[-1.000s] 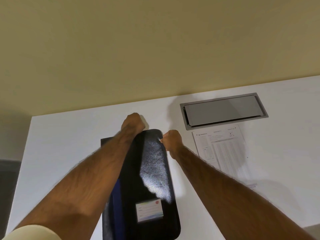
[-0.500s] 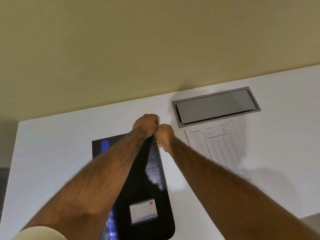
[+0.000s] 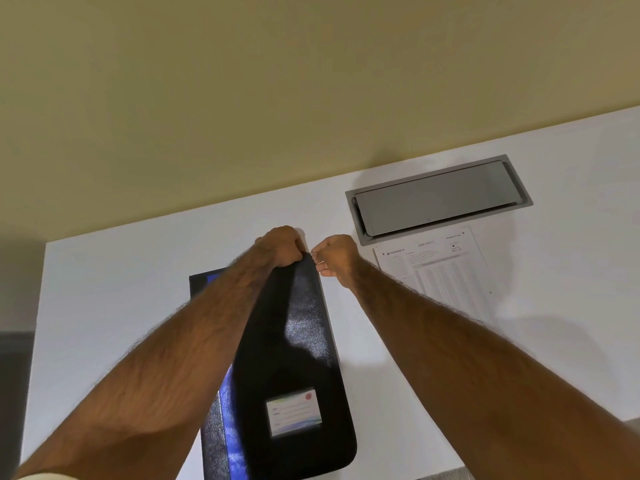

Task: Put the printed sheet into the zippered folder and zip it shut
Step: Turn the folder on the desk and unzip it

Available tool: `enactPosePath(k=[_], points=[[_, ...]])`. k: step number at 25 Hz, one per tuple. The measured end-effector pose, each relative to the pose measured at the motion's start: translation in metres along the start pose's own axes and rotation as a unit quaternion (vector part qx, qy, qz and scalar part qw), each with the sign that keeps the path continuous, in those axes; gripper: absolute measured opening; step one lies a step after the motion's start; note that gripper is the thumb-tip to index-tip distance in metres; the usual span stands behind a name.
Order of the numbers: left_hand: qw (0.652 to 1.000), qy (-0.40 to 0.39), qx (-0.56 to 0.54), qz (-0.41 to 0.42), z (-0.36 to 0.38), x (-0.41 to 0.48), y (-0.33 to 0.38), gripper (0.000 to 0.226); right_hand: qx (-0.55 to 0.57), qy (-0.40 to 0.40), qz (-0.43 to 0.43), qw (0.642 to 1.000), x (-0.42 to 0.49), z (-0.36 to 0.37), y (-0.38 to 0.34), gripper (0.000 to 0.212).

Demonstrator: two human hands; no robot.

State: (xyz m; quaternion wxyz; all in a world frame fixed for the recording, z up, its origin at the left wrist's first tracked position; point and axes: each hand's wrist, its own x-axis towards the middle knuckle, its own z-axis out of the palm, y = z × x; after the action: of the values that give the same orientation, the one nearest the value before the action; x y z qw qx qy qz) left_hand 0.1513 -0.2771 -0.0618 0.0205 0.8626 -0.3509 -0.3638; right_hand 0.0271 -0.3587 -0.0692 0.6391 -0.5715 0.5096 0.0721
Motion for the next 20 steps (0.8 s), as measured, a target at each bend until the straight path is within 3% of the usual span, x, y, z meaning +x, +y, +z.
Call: enactPosePath(k=[3,7,20], points=[[1.0,0.015,0.006,-0.023,0.001,0.001,-0.001,0.014,-0.134,0.008,-0.099,0.986,0.0,-0.003,0.004,0.01],[1.0,0.011,-0.006,-0.012,0.001,0.001,-0.002,0.015,-0.275,0.006,-0.215,0.937,-0.009,-0.013,0.017,0.019],[0.997,0.076,0.012,-0.022,0.009,-0.026,0.01,0.013,-0.374,0.017,-0.248,0.894,-0.079,-0.028,0.102,0.029]])
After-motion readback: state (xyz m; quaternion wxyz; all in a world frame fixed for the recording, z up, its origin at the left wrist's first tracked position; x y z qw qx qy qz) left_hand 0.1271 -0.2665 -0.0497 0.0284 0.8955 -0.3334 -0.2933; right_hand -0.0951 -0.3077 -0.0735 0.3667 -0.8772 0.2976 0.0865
